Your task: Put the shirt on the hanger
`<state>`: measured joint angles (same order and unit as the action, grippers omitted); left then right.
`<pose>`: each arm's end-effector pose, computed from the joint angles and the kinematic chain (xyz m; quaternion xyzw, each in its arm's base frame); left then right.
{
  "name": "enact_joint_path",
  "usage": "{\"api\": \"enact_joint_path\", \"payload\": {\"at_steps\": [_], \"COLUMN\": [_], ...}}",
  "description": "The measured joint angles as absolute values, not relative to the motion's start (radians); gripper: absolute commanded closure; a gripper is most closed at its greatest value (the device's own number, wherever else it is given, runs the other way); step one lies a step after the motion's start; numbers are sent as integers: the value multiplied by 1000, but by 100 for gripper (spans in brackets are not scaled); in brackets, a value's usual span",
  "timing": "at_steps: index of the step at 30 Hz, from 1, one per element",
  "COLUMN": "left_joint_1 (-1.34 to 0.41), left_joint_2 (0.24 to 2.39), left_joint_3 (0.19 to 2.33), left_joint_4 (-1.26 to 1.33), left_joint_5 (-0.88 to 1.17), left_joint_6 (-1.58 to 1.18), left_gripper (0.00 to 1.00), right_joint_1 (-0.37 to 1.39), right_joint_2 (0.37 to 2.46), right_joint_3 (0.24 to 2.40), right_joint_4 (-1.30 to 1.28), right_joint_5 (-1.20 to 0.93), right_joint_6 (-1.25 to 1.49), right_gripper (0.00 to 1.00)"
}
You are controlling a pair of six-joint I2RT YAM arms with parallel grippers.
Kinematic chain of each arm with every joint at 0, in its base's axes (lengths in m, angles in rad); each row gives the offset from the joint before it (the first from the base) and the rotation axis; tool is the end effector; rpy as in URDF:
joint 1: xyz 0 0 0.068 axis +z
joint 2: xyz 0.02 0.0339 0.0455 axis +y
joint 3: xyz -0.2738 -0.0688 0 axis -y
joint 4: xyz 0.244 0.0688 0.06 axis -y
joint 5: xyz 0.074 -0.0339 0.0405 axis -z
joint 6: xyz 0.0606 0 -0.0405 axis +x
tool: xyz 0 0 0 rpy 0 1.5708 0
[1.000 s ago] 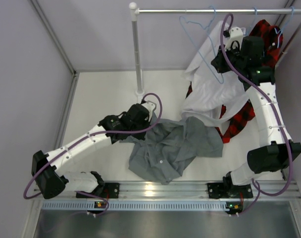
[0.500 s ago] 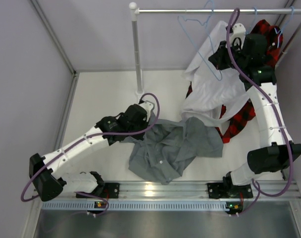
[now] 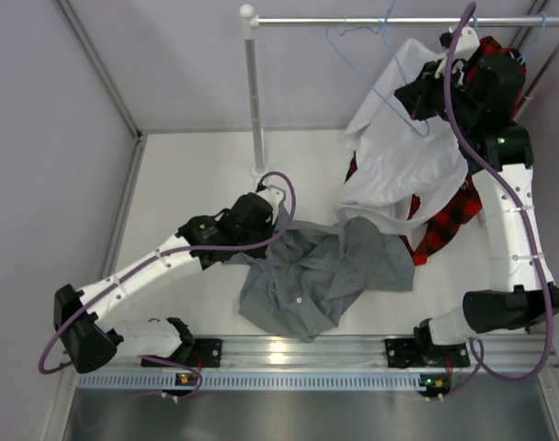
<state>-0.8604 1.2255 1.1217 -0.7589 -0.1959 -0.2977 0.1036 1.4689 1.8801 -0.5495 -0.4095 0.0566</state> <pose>0.1805 -0.1917 0.3042 0.2266 0.9062 -0.1120 0.3390 0.3160 0.0571 0.5205 -0.1508 0.7352 0.2043 0.6285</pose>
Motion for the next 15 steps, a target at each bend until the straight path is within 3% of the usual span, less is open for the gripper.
{"api": "enact_joint_path", "payload": {"at_steps": [11, 15], "left_joint_1": [-860, -860], "left_joint_2": [1204, 1204], "left_joint_3": [1122, 1124], "left_joint_4": [-755, -756], "left_joint_5": [-226, -253], "left_joint_6": [-318, -342], "left_gripper": [100, 100], "right_joint_1": [104, 104], "right_joint_2": [1410, 1320], "right_joint_3": [1879, 1784], "right_joint_4": [-559, -558], "right_joint_5": [-410, -410], "right_joint_6": [70, 75], "right_gripper": [100, 100]}}
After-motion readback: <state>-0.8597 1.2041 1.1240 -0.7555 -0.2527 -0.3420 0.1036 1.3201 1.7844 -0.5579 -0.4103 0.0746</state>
